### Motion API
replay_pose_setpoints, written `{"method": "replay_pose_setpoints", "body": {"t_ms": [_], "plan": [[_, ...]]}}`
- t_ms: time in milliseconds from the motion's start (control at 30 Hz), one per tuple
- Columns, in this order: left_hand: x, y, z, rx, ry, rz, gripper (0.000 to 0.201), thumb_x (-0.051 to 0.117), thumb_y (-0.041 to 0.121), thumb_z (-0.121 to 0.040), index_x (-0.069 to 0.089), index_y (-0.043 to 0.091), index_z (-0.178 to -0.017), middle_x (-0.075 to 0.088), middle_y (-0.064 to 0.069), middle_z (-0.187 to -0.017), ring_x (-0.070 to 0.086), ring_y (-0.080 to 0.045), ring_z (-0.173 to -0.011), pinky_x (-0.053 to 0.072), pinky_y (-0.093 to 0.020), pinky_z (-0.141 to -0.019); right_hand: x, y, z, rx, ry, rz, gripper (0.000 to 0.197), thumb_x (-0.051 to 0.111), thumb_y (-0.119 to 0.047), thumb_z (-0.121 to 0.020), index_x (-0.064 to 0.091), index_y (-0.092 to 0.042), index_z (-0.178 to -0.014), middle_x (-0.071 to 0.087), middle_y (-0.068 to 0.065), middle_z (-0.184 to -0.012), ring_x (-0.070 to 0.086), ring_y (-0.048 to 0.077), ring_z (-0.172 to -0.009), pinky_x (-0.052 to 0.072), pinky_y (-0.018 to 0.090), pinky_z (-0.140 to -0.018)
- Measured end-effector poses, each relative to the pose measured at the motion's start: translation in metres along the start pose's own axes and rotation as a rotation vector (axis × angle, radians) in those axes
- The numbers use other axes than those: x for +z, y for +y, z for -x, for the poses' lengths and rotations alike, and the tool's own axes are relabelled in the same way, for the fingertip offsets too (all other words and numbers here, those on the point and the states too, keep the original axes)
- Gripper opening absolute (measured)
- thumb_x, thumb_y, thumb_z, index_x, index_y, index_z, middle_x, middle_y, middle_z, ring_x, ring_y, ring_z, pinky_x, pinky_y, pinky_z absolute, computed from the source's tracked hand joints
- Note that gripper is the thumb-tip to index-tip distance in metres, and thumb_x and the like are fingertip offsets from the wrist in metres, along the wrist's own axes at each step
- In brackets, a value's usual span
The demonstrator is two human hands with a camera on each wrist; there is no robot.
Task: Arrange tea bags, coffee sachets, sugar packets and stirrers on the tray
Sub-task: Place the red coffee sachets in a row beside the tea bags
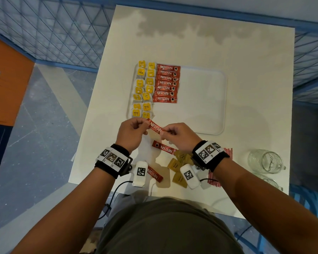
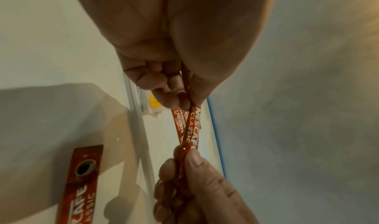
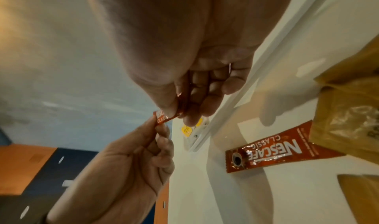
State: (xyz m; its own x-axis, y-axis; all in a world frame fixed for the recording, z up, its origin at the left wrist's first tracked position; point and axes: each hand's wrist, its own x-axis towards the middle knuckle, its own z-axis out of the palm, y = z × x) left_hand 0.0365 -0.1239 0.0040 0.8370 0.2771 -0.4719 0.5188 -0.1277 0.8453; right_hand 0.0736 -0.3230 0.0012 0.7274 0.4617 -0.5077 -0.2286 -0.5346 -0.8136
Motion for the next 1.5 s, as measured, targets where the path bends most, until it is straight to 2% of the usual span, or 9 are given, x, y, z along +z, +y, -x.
{"method": "replay_pose_setpoints", "body": {"t_ms": [100,167,267,400,533,833,1000,1267,1500], "plan": [[-0.001,0.000,-0.002,-0.023,0.011,0.044,0.011,0.065,0.015,-0.095,0.074,0.010,-0.093,0.075,-0.004,-0.084,0.063,-0.010,-0.065,0.046,-0.018,-0.060,-0.007,0.006,-0.005,0.021,0.119,-0.097,0.014,0.068,-0.032,-0.096,0.078,-0.022,-0.093,0.075,0.002,-0.084,0.065,0.018,-0.073,0.056,0.041,-0.075],[0.001,0.000,-0.002,-0.020,0.011,0.046,0.011,0.065,0.015,-0.095,0.073,0.008,-0.093,0.076,-0.006,-0.086,0.063,-0.010,-0.065,0.046,-0.018,-0.060,-0.012,0.007,-0.009,0.030,0.184,-0.143,0.012,0.069,-0.029,-0.096,0.077,-0.021,-0.099,0.071,-0.006,-0.077,0.059,-0.001,-0.065,0.049,0.025,-0.066],[0.004,-0.001,-0.002,-0.016,0.010,0.047,0.012,0.065,0.016,-0.096,0.073,0.009,-0.092,0.075,-0.004,-0.085,0.063,-0.009,-0.065,0.046,-0.019,-0.061,-0.020,0.003,-0.015,0.031,0.210,-0.108,0.018,0.062,-0.026,-0.100,0.076,-0.017,-0.107,0.066,-0.012,-0.076,0.056,-0.005,-0.063,0.040,0.013,-0.063],[0.004,-0.005,-0.005,-0.004,-0.022,-0.012,0.006,0.069,0.018,-0.092,0.072,0.013,-0.090,0.071,-0.014,-0.085,0.064,-0.011,-0.065,0.046,-0.016,-0.060,-0.031,0.000,-0.027,0.027,0.266,-0.121,0.019,0.059,-0.019,-0.101,0.076,-0.017,-0.109,0.074,-0.001,-0.092,0.064,0.010,-0.076,0.048,0.021,-0.069],[0.006,-0.023,-0.006,0.029,-0.091,-0.244,0.015,0.075,0.031,-0.088,0.072,0.017,-0.090,0.070,0.004,-0.081,0.063,-0.008,-0.070,0.047,-0.017,-0.069,-0.040,0.003,-0.046,0.078,0.447,-0.195,0.007,0.068,-0.019,-0.096,0.075,-0.017,-0.098,0.076,0.003,-0.088,0.064,0.013,-0.069,0.057,0.029,-0.077],[0.019,-0.045,-0.003,0.063,-0.213,-0.626,0.015,0.080,0.032,-0.081,0.071,0.025,-0.090,0.071,0.011,-0.085,0.065,-0.005,-0.081,0.049,-0.018,-0.079,-0.033,0.015,-0.083,0.254,0.562,-0.151,0.015,0.072,-0.029,-0.091,0.072,-0.028,-0.076,0.075,-0.002,-0.078,0.071,0.018,-0.072,0.060,0.035,-0.073],[0.023,-0.048,-0.003,0.053,-0.233,-0.677,0.006,0.076,0.022,-0.086,0.077,0.021,-0.091,0.074,0.009,-0.096,0.063,-0.003,-0.084,0.042,-0.010,-0.079,-0.032,0.007,-0.090,0.261,0.543,-0.086,0.020,0.073,-0.035,-0.088,0.079,-0.020,-0.077,0.076,0.000,-0.076,0.073,0.024,-0.075,0.062,0.042,-0.076],[0.013,-0.046,-0.002,0.033,-0.235,-0.538,0.009,0.071,0.011,-0.089,0.079,0.014,-0.088,0.072,0.013,-0.083,0.060,0.018,-0.073,0.038,0.003,-0.067,-0.036,0.002,-0.090,0.323,0.502,0.015,0.037,0.070,-0.042,-0.086,0.072,-0.016,-0.060,0.073,0.000,-0.063,0.072,0.024,-0.065,0.063,0.042,-0.071],[-0.002,-0.037,0.001,0.021,-0.224,-0.476,0.022,0.072,0.013,-0.088,0.073,0.030,-0.075,0.075,0.013,-0.086,0.065,0.008,-0.076,0.042,-0.004,-0.069,-0.039,-0.002,-0.088,0.325,0.438,0.167,0.043,0.062,-0.047,-0.091,0.075,-0.011,-0.072,0.075,0.002,-0.071,0.072,0.023,-0.068,0.060,0.037,-0.072]]}}
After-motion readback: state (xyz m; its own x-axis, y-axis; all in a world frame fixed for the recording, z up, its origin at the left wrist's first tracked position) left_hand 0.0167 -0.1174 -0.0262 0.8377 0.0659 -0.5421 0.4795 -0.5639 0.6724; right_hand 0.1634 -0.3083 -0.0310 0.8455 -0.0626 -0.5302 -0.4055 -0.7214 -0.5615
